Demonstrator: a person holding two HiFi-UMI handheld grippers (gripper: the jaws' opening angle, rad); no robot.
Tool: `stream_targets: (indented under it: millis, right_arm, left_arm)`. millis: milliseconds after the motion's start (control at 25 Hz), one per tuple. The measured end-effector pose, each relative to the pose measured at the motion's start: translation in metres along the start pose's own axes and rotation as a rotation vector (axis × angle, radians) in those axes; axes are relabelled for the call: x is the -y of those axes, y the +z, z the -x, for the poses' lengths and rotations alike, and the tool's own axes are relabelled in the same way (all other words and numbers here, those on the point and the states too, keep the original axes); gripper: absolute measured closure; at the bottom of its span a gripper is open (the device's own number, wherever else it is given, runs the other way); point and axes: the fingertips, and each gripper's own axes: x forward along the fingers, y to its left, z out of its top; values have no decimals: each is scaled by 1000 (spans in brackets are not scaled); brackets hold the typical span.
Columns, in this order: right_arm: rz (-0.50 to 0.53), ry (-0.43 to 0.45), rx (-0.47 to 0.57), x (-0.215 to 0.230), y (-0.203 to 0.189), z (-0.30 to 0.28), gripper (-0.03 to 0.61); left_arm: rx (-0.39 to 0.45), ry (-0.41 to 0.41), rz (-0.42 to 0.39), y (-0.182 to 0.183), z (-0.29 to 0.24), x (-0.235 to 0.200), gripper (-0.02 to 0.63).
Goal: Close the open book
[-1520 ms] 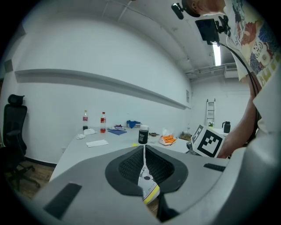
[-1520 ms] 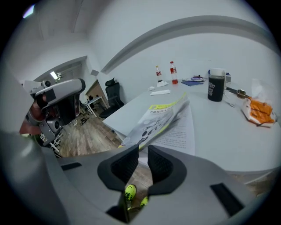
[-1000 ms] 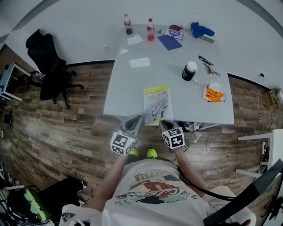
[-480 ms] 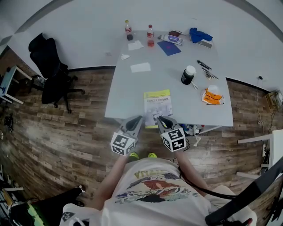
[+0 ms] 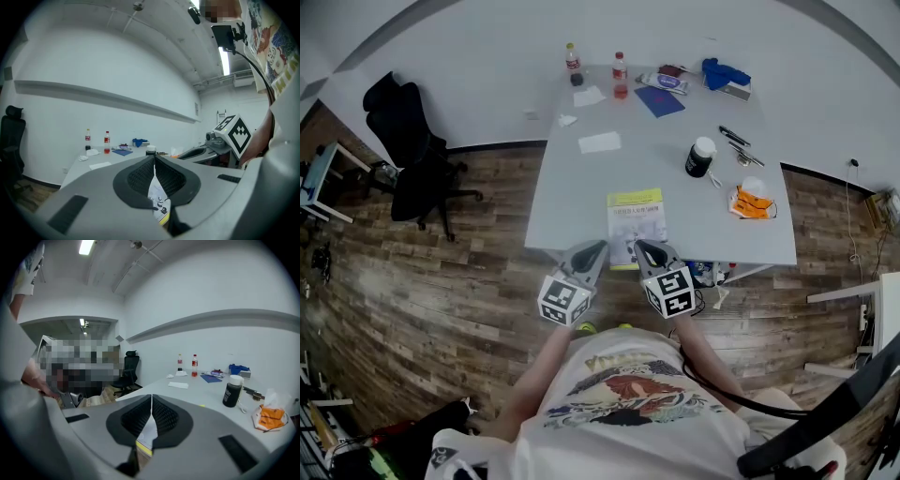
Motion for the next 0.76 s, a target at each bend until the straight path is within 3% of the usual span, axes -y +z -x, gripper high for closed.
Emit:
stream_targets:
  millis: [760]
  right_arm:
    - [-6, 3, -18, 9, -8, -3, 554]
  left_arm:
    - [-2, 6, -9, -2, -8, 3, 600]
